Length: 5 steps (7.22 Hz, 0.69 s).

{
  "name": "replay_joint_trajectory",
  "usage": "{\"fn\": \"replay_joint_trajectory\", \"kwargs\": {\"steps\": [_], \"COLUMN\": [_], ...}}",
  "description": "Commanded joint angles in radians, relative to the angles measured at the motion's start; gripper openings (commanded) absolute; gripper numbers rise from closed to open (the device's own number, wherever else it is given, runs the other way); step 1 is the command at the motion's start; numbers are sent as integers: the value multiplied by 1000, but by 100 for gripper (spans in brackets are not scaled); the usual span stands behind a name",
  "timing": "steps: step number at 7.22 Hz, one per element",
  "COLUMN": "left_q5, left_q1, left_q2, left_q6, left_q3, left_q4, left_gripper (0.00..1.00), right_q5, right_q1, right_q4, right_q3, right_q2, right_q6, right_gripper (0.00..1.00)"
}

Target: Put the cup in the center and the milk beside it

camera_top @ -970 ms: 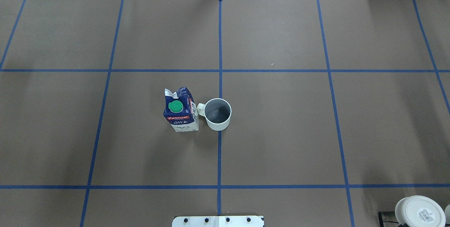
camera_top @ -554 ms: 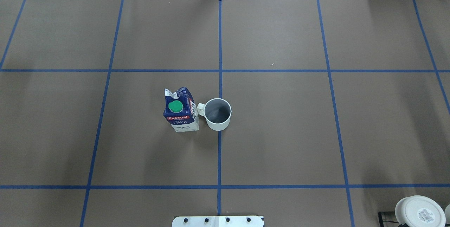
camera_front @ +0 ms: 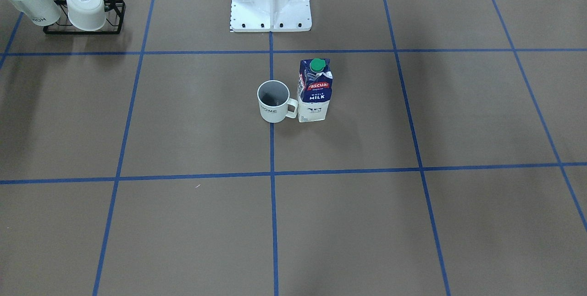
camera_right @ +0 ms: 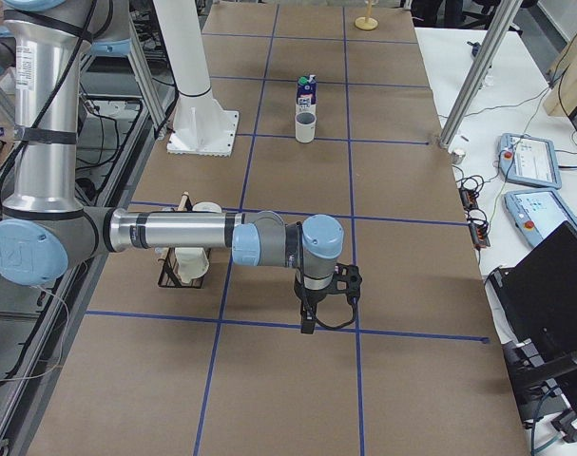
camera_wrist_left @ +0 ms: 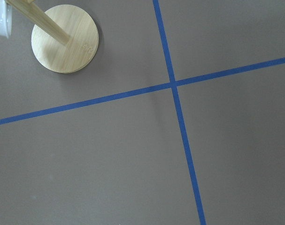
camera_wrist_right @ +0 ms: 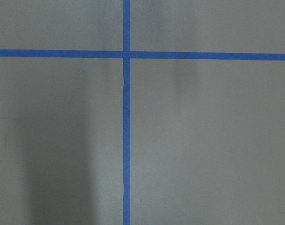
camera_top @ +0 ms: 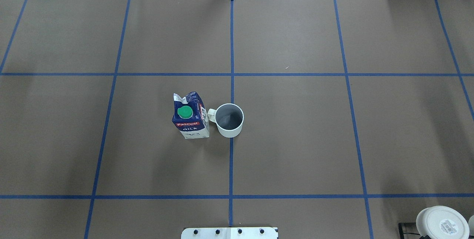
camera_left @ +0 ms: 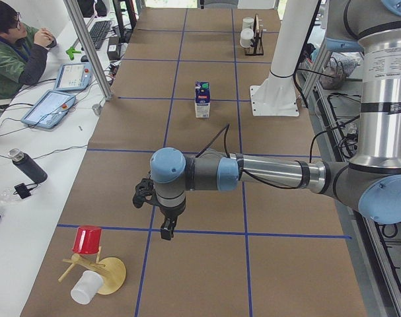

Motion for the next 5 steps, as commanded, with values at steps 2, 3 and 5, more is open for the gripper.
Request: {"fn": "replay_joint_trajectory", "kwargs": {"steps": [2, 3, 5], "left_q5": [0, 0, 0], "left_q1": [0, 0, 0], "left_q2": [5, 5, 5], "left_q6": [1, 1, 0], "left_q3": [0, 0, 0], "left_q4": [-1, 1, 1], "left_gripper": [98, 98, 98], "right_q5": [-1, 1, 1], "right_q1": [0, 0, 0], "right_q4": [-1, 1, -1], "right_q3": [-3, 3, 0], "right_q2": [-1, -6, -7], "right_q6": [0, 0, 0], "right_gripper": [100, 100, 100]}}
